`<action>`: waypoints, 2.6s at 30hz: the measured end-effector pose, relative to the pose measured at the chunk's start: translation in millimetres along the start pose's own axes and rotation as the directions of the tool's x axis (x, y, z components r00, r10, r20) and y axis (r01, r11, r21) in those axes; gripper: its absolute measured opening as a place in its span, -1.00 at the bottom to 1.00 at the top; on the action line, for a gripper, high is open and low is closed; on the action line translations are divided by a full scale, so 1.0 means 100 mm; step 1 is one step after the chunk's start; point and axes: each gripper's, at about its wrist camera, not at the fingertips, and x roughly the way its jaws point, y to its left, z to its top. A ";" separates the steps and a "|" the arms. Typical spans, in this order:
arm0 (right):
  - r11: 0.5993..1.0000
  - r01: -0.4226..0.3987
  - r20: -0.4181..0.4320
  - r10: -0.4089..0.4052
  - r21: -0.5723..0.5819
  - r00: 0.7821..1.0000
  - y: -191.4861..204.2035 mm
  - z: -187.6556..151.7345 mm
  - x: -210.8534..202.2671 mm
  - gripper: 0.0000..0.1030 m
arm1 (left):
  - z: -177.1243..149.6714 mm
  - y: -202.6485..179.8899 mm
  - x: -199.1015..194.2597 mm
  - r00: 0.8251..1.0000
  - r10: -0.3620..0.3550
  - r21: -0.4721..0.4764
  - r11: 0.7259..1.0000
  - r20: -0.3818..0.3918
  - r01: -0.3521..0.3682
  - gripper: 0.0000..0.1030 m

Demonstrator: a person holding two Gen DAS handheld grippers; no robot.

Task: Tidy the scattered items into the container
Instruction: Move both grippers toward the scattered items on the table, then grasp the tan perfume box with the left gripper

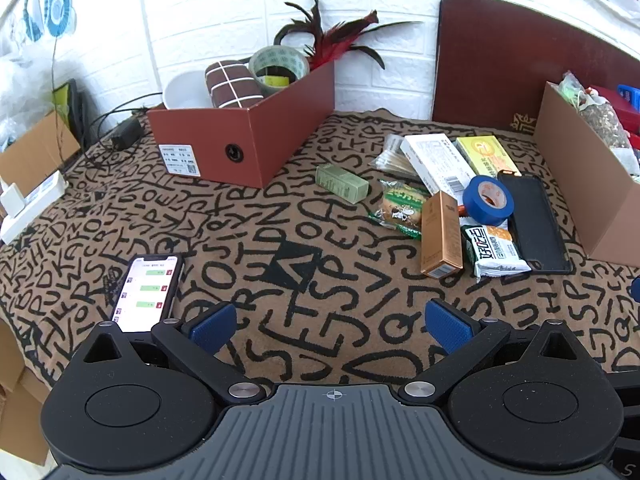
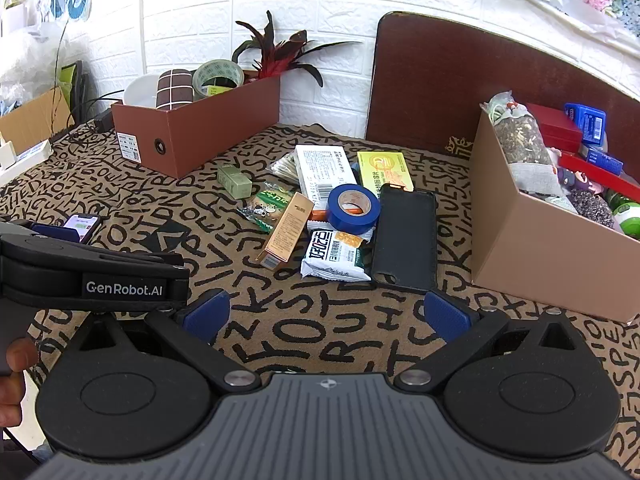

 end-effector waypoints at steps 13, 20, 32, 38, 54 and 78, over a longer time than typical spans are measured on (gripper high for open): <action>1.000 0.001 -0.004 -0.001 0.000 1.000 0.01 0.00 0.03 1.00 | -0.03 -0.01 0.03 1.000 -0.004 -0.003 1.000 -0.004 0.004 1.00; 1.000 0.002 -0.008 -0.002 -0.006 1.000 -0.01 -0.01 0.07 1.00 | -0.02 -0.01 0.03 1.000 -0.008 -0.005 1.000 -0.006 0.008 1.00; 1.000 0.001 -0.020 -0.001 -0.026 1.000 0.03 -0.01 0.06 1.00 | -0.02 0.00 0.06 1.000 -0.024 -0.010 1.000 -0.017 0.024 1.00; 1.000 0.000 -0.022 0.000 -0.025 1.000 0.03 -0.01 0.07 1.00 | -0.03 0.00 0.07 1.000 -0.025 -0.011 1.000 -0.018 0.024 1.00; 1.000 -0.015 -0.059 0.013 -0.022 0.998 0.02 0.04 0.27 1.00 | 0.05 0.01 0.25 0.998 -0.019 -0.009 1.000 -0.054 0.018 1.00; 0.993 -0.094 0.052 0.097 -0.072 0.994 0.08 0.24 1.00 0.70 | 0.53 0.04 0.89 0.971 -0.221 0.007 0.975 -0.091 0.222 0.83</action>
